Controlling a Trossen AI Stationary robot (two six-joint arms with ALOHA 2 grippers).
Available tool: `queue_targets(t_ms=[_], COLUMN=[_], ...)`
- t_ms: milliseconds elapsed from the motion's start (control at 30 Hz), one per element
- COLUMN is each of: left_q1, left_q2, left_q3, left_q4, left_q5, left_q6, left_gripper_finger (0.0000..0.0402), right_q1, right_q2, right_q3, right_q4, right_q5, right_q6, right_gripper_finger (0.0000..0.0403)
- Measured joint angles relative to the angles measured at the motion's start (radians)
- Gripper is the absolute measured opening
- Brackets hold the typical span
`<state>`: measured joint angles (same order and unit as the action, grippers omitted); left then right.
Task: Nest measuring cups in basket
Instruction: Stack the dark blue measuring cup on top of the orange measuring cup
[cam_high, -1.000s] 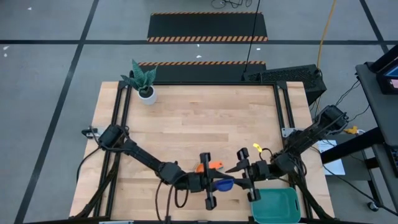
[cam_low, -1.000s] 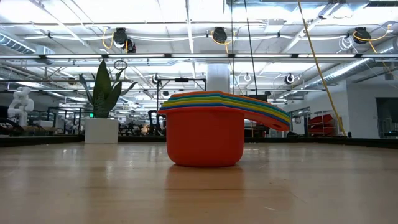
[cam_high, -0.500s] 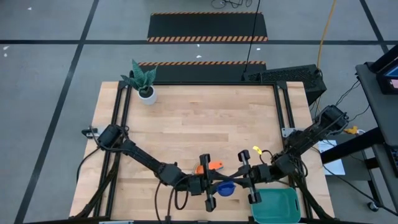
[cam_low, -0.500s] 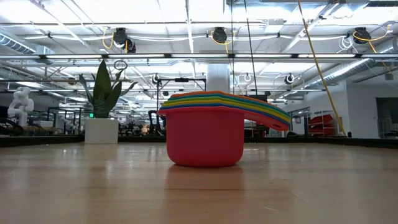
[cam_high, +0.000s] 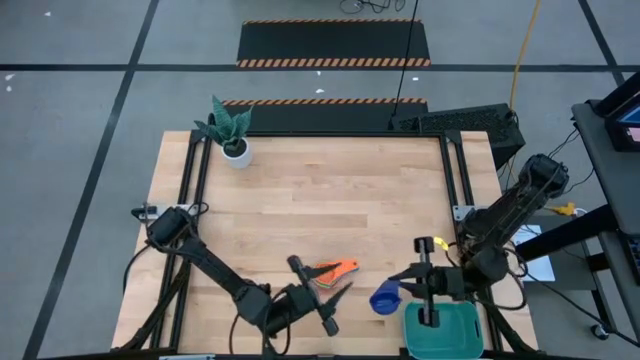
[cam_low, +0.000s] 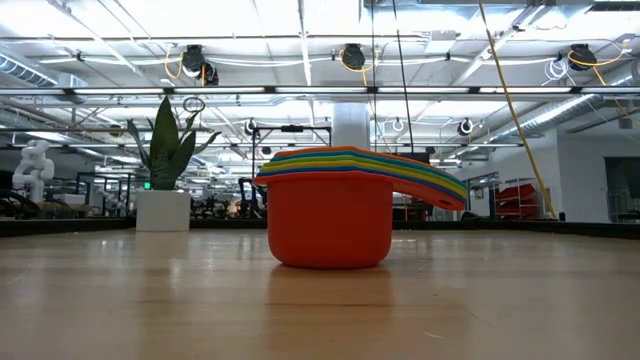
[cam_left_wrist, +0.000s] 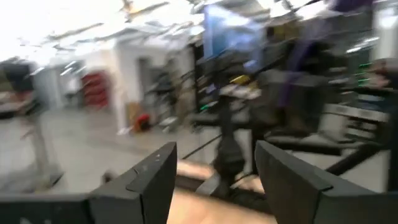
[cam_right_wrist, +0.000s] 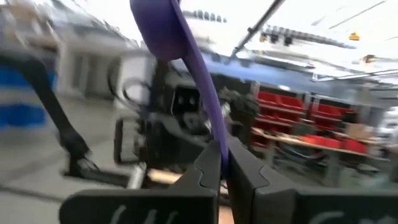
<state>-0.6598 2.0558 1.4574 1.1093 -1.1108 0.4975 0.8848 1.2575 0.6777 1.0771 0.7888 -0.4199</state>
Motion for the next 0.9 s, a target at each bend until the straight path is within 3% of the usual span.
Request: queue_targets(t_ms=[133,300,467,700,900], left_q1=[-0.017,-0.046,-0.071,-0.083,-0.105], left_q2=[-0.01,-0.018,-0.037,-0.038,-0.038], left_q3=[0.0,0.0,0.0,0.0,0.0], left_q4=[-0.016,-0.022,-0.053,-0.115,-0.162], left_q5=[-0.147,-0.177,-0.192,-0.213,-0.296], left_q6=[-0.071,-0.134,-0.209,-0.24,-0.275], left_gripper_finger=[0.0222,0.0223,0.0223,0.0223,0.0223], right_q1=[0.041,0.06,0.059,0.054,0.023], right_q2=[0.0,0.002,0.026,0.144,0.246], right_q3=[0.0,0.0,0.0,0.0,0.0], right_q4=[-0.057,-0.188,-0.283,-0.239,-0.24], right_q5=[0.129,0.244,0.284,0.341,0.398], right_q6=[-0.104,-0.144,-0.093,-0.119,-0.128], right_gripper_finger=[0.0001,0.0,0.0,0.0,0.0])
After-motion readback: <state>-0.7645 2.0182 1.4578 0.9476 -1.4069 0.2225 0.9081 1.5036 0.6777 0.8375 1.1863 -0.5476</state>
